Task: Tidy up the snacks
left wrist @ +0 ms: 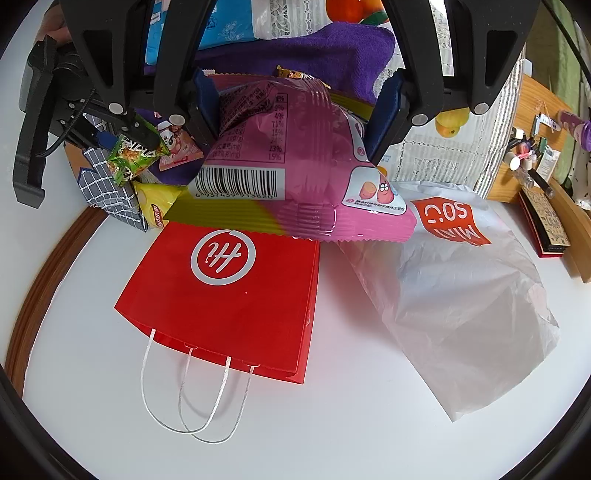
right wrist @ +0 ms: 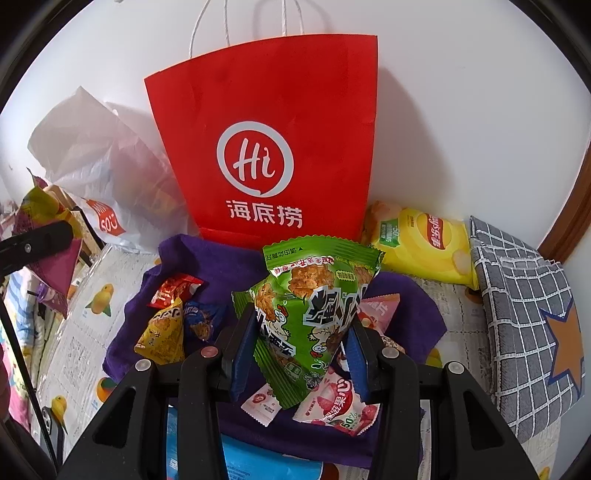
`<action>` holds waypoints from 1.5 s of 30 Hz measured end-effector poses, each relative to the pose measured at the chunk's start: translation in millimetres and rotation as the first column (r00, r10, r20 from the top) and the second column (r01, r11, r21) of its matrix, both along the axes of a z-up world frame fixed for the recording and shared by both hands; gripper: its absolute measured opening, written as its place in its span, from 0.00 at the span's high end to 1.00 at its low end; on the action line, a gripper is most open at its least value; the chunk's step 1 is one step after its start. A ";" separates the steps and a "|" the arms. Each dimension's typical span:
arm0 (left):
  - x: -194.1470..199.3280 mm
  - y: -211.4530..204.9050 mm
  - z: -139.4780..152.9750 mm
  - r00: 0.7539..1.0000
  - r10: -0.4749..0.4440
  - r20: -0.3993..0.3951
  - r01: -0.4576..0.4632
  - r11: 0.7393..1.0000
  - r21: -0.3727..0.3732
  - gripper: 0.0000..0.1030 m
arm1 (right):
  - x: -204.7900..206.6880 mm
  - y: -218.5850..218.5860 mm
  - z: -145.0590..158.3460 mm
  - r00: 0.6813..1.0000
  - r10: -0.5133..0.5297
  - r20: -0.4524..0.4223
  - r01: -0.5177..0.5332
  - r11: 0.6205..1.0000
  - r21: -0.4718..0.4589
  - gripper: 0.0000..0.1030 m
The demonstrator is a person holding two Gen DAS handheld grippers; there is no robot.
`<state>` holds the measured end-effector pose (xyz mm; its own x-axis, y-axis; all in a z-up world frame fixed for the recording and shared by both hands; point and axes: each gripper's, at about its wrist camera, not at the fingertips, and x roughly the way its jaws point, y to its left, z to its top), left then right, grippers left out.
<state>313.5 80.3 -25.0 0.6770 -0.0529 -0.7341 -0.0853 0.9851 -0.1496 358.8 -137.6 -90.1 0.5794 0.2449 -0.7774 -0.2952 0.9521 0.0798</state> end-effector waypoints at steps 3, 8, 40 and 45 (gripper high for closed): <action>0.0 0.0 -0.1 1.000 0.001 -0.002 -0.001 1.000 -0.001 0.35 | 0.6 -1.3 -1.0 1.000 0.002 -0.003 -0.002 1.000 -0.007 0.57; 0.2 -0.3 -0.6 1.000 0.000 -0.003 0.000 1.000 0.001 0.35 | 1.7 -4.0 -1.9 1.000 0.001 -0.006 -0.001 1.000 -0.016 0.57; 7.7 -8.9 -14.3 0.998 -0.025 -0.051 0.027 0.999 0.033 0.35 | 2.0 -0.8 -8.9 0.999 0.043 -0.025 -0.045 0.997 -0.066 0.57; 12.2 -12.8 -22.0 0.996 -0.033 -0.077 0.036 0.998 0.042 0.34 | 4.5 2.0 -15.5 0.998 0.053 -0.044 -0.056 0.996 -0.070 0.57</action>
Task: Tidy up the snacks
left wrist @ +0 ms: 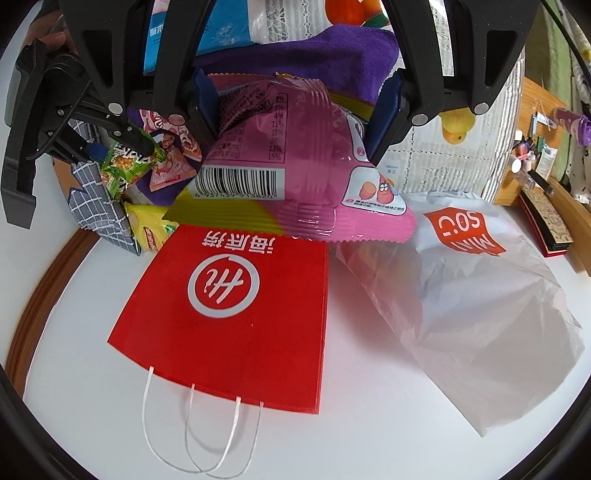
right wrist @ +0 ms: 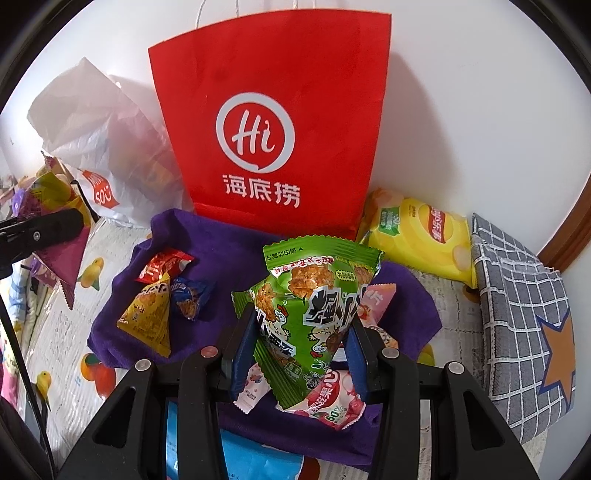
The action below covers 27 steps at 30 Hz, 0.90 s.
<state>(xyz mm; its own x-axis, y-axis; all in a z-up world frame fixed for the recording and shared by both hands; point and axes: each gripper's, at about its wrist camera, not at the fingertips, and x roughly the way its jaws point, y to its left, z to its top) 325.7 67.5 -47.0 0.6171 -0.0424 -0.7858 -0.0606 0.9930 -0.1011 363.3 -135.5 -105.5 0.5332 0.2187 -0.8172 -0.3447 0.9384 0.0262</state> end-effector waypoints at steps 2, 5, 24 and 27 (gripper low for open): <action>1.9 -1.1 -2.8 1.000 -0.004 -0.009 0.004 1.000 0.004 0.34 | 0.9 1.9 -3.7 1.000 0.006 -0.010 -0.006 1.000 -0.004 0.57; 5.2 -3.4 -7.5 1.000 -0.010 -0.027 0.010 1.000 0.007 0.34 | 2.8 5.1 -9.5 1.000 0.013 -0.024 -0.013 1.000 -0.010 0.57; 23.5 -18.8 -39.8 0.991 -0.045 -0.129 0.049 0.998 0.031 0.34 | 12.4 20.5 -46.3 0.992 0.044 -0.117 -0.049 0.998 -0.042 0.57; 25.2 -20.1 -43.5 0.989 -0.046 -0.141 0.052 0.998 0.039 0.34 | 14.8 18.8 -50.1 0.991 0.038 -0.128 -0.044 0.998 -0.048 0.57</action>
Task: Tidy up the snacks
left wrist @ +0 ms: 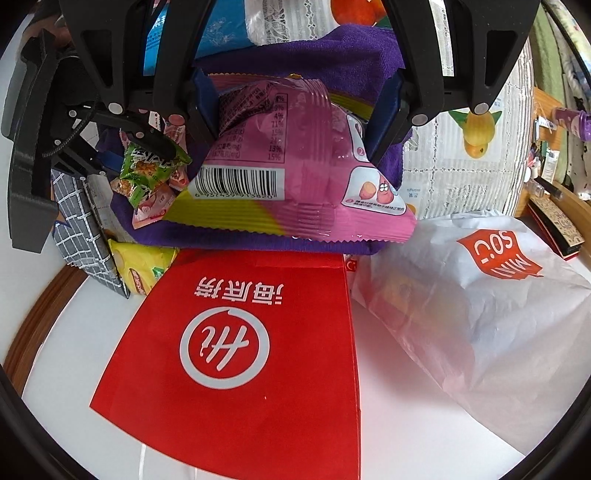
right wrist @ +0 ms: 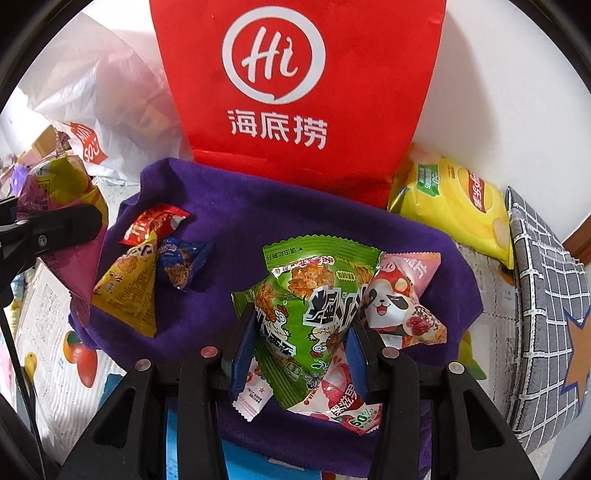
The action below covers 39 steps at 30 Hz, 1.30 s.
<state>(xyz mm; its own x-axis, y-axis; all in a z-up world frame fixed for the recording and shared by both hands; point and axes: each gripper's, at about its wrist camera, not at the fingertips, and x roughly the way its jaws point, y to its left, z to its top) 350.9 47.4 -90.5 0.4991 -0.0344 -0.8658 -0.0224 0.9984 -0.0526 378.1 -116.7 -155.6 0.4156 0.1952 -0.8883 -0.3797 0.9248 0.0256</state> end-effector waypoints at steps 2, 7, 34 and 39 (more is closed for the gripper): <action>0.7 -0.4 -1.7 1.000 0.000 -0.007 0.000 1.000 0.008 0.34 | 1.3 -1.7 -2.0 1.000 -0.005 -0.006 0.005 1.000 -0.002 0.57; 2.1 -2.3 -5.3 1.000 0.003 -0.020 -0.003 0.999 0.042 0.34 | 2.4 -0.3 -8.1 0.999 0.008 -0.033 -0.009 1.000 -0.020 0.57; 3.3 -7.0 -6.8 0.999 -0.012 -0.043 0.015 0.997 0.072 0.34 | 2.0 -15.7 17.3 0.999 -0.043 0.014 0.043 0.999 0.002 0.45; -0.9 -9.0 1.0 1.000 -0.024 -0.010 0.025 0.998 0.065 0.30 | -1.7 -19.7 31.7 0.998 -0.053 0.042 0.052 0.998 0.033 0.39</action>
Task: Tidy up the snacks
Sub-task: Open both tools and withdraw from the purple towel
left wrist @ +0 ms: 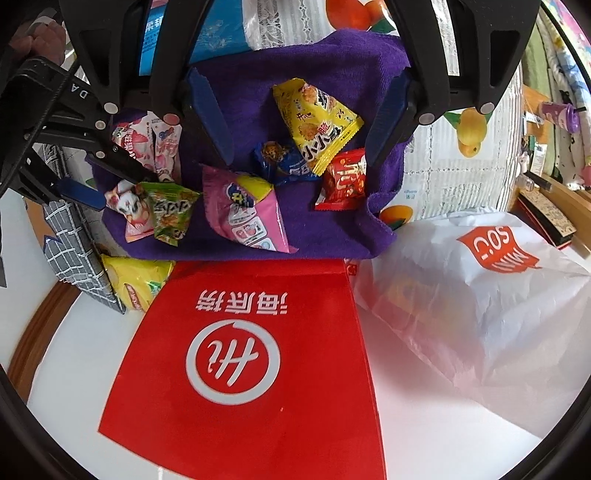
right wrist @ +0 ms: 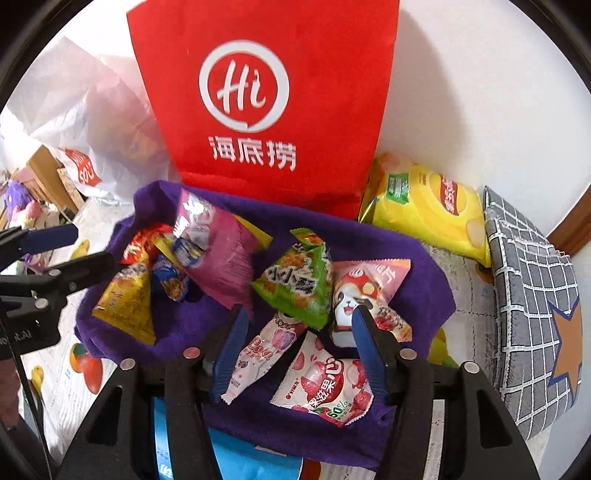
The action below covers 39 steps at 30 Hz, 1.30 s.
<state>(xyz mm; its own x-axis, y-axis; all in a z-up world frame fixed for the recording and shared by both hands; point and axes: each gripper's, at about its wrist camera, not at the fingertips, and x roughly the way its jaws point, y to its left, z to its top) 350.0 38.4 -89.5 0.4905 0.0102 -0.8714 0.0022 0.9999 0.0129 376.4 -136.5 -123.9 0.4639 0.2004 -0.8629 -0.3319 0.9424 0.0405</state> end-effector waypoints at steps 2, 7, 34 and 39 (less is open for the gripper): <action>-2.1 -1.4 3.5 1.000 -0.005 0.015 0.005 1.000 -0.003 0.29 | -1.3 -1.1 5.9 1.000 -0.005 0.016 0.005 1.000 0.010 0.37; -7.0 -4.7 13.4 0.999 -0.016 0.051 0.016 1.000 -0.006 0.29 | -6.6 -5.4 20.5 0.998 -0.034 0.059 0.032 0.999 0.026 0.29; -72.6 -20.5 92.9 0.958 -0.096 0.272 0.094 0.995 0.020 0.27 | -127.7 -74.1 67.5 0.938 -0.290 0.190 0.263 0.952 0.154 0.21; -94.2 -28.5 112.0 0.935 -0.117 0.334 0.107 0.993 0.049 0.27 | -161.1 -78.9 65.9 0.947 -0.278 0.164 0.245 0.950 0.195 0.21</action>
<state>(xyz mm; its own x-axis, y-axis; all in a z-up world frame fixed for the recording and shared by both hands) 255.8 9.9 22.4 0.7541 -0.0391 -0.6556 0.1050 0.9926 0.0615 215.3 -215.3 -58.0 0.6689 0.1864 -0.7196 -0.0920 0.9814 0.1687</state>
